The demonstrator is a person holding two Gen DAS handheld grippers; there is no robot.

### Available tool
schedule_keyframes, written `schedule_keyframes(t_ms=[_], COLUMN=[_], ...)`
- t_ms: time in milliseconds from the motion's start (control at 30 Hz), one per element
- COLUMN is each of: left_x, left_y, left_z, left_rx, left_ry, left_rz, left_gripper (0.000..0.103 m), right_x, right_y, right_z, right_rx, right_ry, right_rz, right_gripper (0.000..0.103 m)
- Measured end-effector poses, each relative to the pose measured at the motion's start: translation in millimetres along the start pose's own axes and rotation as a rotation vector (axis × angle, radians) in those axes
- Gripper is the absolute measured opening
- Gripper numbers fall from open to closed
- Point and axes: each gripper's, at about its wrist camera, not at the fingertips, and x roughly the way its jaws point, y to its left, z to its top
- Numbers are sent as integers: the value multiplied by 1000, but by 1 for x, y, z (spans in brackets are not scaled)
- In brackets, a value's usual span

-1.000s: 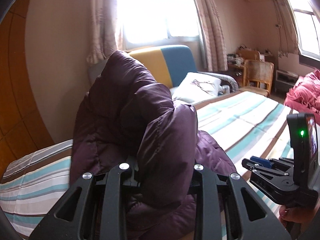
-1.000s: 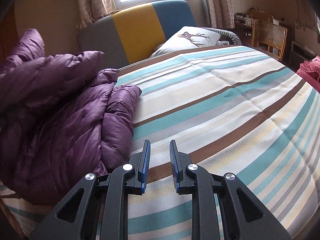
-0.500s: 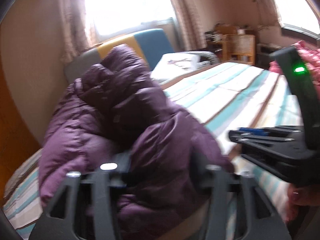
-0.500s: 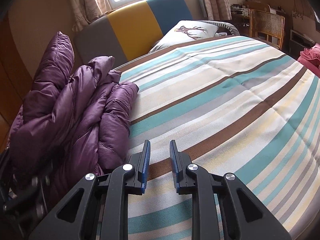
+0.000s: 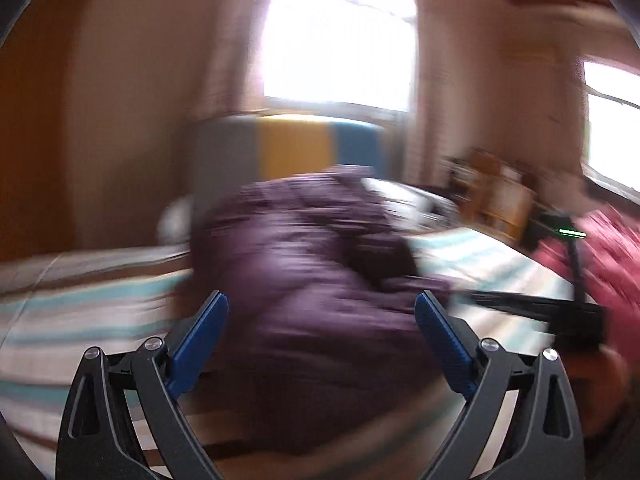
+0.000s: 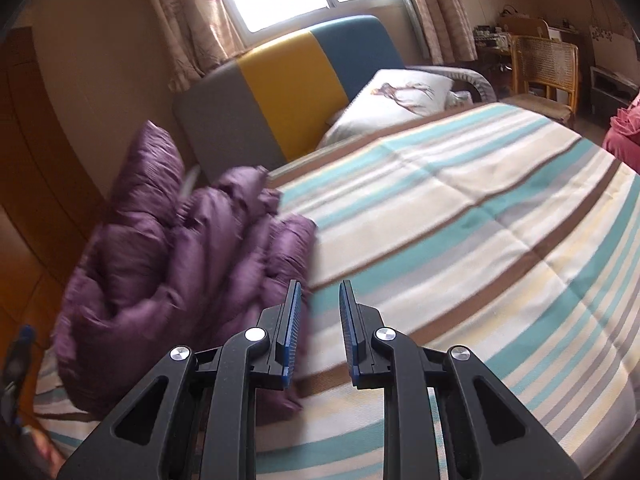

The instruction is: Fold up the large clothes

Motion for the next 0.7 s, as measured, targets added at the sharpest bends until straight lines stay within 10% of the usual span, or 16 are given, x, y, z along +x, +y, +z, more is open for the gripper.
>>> schedule_keyframes(t_ms=[133,433,700], left_x=[33,92,96], left_y=[76,39,-2], left_z=[0,5,-1], left_rx=[-268,-66,110], left_ry=[73,191,209], left_rz=[151,61,21], left_gripper=[92,72,66], right_x=[-16,36,63], right_y=[40,120,53], right_z=[22,44,22], right_rx=[-63,-247,-83], right_ry=[-69,82,130], right_rz=[99,94,-7], right_gripper=[75,39,30])
